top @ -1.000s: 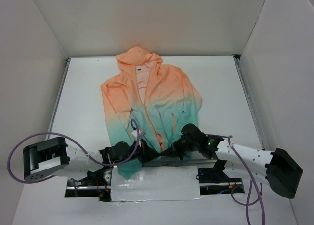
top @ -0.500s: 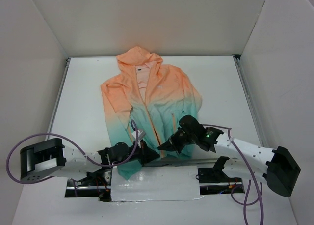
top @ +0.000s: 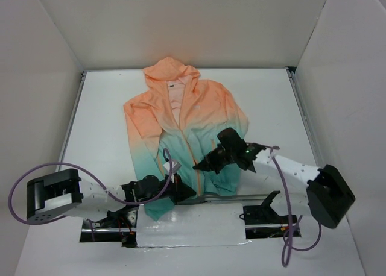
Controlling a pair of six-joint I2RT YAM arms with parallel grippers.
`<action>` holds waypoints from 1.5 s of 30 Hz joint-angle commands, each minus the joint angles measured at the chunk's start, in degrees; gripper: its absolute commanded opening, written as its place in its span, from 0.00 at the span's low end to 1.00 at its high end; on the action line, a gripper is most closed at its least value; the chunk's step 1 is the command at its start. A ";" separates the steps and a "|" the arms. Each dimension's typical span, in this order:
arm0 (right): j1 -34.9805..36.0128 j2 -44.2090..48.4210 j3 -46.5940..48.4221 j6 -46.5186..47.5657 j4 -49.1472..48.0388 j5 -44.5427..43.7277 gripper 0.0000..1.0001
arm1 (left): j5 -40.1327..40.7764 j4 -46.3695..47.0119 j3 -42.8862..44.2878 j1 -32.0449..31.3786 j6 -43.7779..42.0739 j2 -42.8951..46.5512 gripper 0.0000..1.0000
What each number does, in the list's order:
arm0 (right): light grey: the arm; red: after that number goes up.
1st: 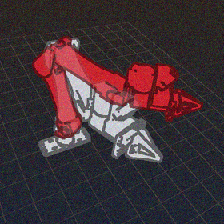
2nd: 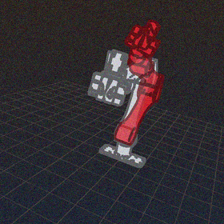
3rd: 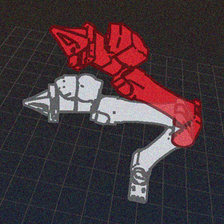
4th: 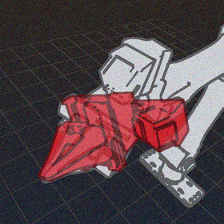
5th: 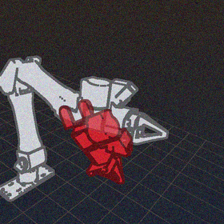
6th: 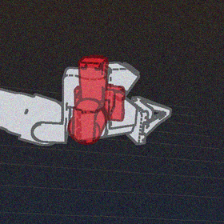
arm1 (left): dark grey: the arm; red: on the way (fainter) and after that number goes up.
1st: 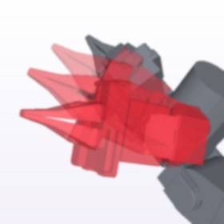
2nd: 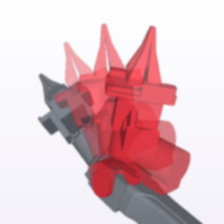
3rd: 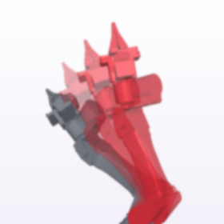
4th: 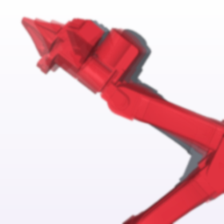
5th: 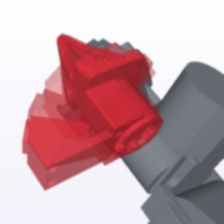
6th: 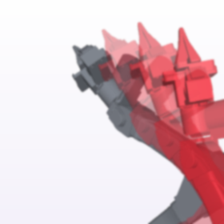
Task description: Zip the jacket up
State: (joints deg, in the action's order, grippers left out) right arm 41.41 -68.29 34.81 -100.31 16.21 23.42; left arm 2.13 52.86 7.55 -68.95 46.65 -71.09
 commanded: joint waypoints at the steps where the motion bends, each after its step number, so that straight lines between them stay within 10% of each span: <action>1: -4.05 -7.54 11.74 5.56 -1.54 -0.57 0.00 | -2.39 0.31 -0.08 -1.28 -0.95 0.95 0.00; 33: -23.38 -58.62 83.90 8.55 10.78 -1.88 0.00 | 0.78 -15.33 3.43 -6.11 -4.82 8.69 0.00; 45: -27.78 -60.73 91.84 12.23 -2.76 -1.71 0.00 | -5.20 -22.18 6.25 -7.25 -8.15 10.18 0.00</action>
State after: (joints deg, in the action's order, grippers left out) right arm 14.24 -129.62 121.99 -90.13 23.11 23.83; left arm 3.01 32.47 12.16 -75.11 40.32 -61.91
